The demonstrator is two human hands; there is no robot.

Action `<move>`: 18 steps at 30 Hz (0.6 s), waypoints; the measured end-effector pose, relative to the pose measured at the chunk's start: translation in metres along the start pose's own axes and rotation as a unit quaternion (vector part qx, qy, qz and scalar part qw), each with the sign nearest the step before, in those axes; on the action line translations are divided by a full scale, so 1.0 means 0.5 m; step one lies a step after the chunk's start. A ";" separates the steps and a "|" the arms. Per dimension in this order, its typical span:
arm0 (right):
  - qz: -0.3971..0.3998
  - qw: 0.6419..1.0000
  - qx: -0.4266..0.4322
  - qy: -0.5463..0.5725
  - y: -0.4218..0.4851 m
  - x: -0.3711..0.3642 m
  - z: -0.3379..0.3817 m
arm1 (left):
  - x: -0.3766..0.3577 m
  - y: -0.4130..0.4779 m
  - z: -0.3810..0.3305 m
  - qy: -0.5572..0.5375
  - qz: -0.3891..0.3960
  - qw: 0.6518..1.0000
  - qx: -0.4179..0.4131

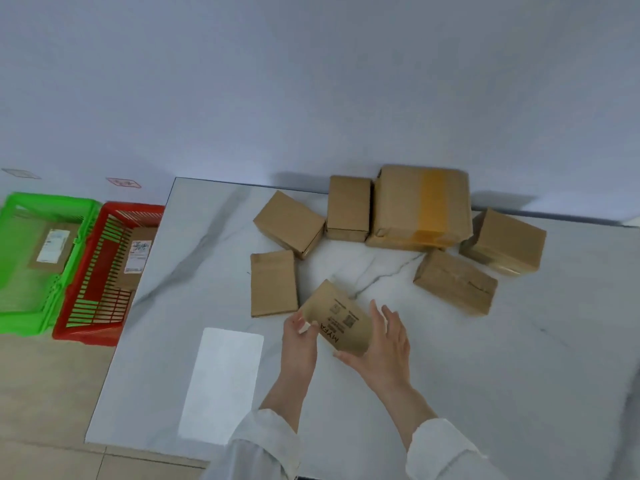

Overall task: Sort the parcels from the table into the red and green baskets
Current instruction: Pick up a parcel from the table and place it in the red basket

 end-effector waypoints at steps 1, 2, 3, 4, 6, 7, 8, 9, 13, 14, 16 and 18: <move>0.005 0.999 0.013 -0.032 0.017 -0.016 -0.004 | -0.005 0.010 0.009 -0.020 -0.005 1.000 0.005; 0.010 0.998 0.027 -0.055 0.031 -0.032 -0.009 | -0.009 0.018 0.017 -0.040 -0.009 0.999 0.006; 0.017 0.996 0.041 -0.073 0.042 -0.046 -0.014 | -0.012 0.023 0.023 -0.057 -0.012 0.998 0.005; 0.026 0.994 0.052 -0.091 0.051 -0.059 -0.019 | -0.014 0.027 0.027 -0.072 -0.017 0.997 0.003; 0.042 0.989 0.074 -0.122 0.062 -0.077 -0.030 | -0.015 0.030 0.038 -0.089 -0.032 0.995 0.002; 0.047 0.987 0.081 -0.131 0.065 -0.079 -0.034 | -0.015 0.029 0.043 -0.093 -0.038 0.995 0.003; 0.049 0.987 0.082 -0.131 0.067 -0.075 -0.037 | -0.015 0.026 0.046 -0.096 -0.041 0.995 0.004; 0.050 0.990 0.076 -0.111 0.067 -0.069 -0.039 | -0.015 0.020 0.049 -0.097 -0.042 0.994 0.005; 0.070 0.977 -0.049 0.194 0.038 0.006 -0.036 | -0.008 -0.034 0.028 -0.090 -0.019 0.996 0.007; 0.087 0.954 -0.076 0.277 0.020 0.031 -0.030 | -0.006 -0.052 0.016 -0.090 -0.003 0.996 0.009; 0.119 0.910 -0.105 0.383 -0.019 0.088 -0.017 | -0.002 -0.095 -0.016 -0.088 0.040 0.995 0.001; 0.147 0.872 -0.111 0.453 -0.062 0.145 0.004 | 0.000 -0.146 -0.060 -0.091 0.089 0.992 -0.023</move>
Point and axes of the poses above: each hand's wrist, its own y-axis towards the middle knuckle, its own x-axis out of the back of the hand, z = x × y, the point moved 3 cm from there along y, towards the middle knuckle, and after that the axes turned 12 degrees about y, right-handed, at the moved point
